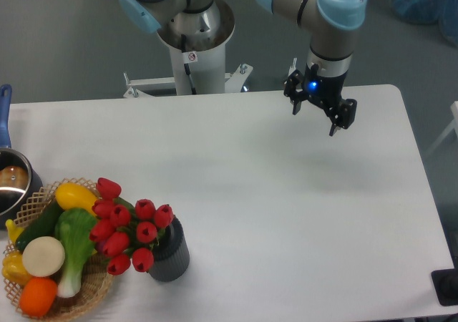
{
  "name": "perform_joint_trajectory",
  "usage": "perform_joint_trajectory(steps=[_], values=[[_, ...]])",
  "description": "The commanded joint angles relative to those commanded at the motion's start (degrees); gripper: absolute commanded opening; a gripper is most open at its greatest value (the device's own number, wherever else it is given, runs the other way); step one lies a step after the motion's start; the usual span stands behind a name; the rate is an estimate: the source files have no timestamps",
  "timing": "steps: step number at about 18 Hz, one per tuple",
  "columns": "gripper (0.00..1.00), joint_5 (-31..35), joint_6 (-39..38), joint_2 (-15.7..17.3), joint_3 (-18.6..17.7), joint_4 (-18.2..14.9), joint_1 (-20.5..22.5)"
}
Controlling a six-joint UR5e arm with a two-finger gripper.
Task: Pick up the flowers from the vase
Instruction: 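Move the open gripper from its start pose toward the black vase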
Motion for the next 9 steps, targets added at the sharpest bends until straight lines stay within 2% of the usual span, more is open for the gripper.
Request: perform_joint_trajectory(steps=[5, 9], values=[[1.0, -0.1, 0.1, 0.2, -0.1, -0.3, 0.0], [1.0, 0.0, -0.5, 0.8, 0.0, 0.0, -3.0]])
